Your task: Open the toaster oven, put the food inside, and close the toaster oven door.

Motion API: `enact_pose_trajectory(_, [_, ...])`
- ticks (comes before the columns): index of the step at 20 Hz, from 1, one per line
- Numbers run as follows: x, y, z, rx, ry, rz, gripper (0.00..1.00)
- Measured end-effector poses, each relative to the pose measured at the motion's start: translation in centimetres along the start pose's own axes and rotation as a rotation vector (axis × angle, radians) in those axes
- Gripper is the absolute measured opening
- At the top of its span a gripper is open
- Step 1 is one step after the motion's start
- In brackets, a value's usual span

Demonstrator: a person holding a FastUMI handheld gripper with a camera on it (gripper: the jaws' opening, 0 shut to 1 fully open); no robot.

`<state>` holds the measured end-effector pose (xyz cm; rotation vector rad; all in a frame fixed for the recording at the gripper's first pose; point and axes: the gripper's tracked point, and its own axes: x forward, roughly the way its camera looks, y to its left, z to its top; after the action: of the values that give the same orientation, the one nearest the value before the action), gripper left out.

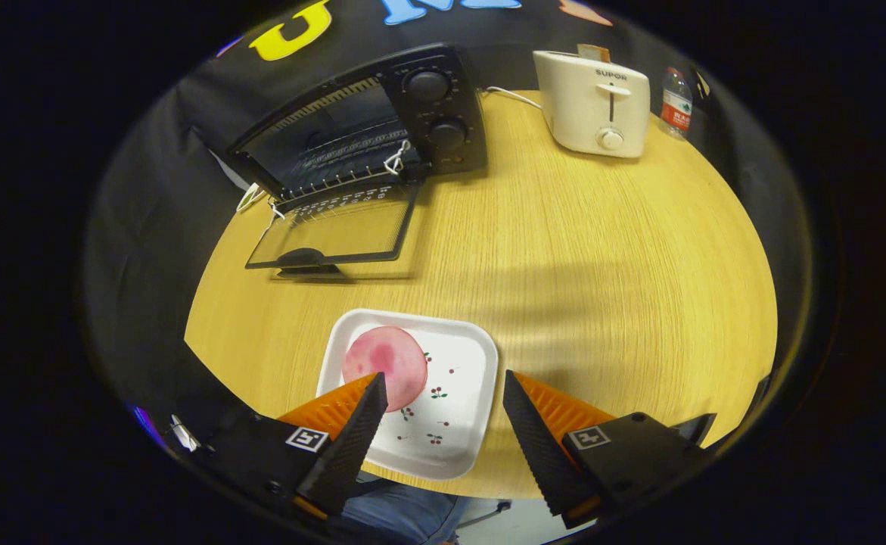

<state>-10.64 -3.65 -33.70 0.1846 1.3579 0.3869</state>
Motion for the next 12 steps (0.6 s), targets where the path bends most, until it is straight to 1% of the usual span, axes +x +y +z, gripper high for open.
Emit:
enact_pose_trajectory(3, [0.6,-0.6,-1.0,0.044,0.07,0.014,0.98])
enact_pose_trajectory(5, [0.6,-0.9,-0.8,0.056,0.077,0.019,0.96])
enact_pose_trajectory(8, [0.8,-1.3,-1.6,0.08,0.13,0.009,0.73])
enact_pose_trajectory(9, [1.1,-1.3,-1.5,0.083,0.132,0.01,0.62])
enact_pose_trajectory(11, [1.0,-1.1,-1.8,0.092,0.154,0.021,0.54])
enact_pose_trajectory(12, [0.9,-1.3,-2.2,0.091,0.174,0.013,0.5])
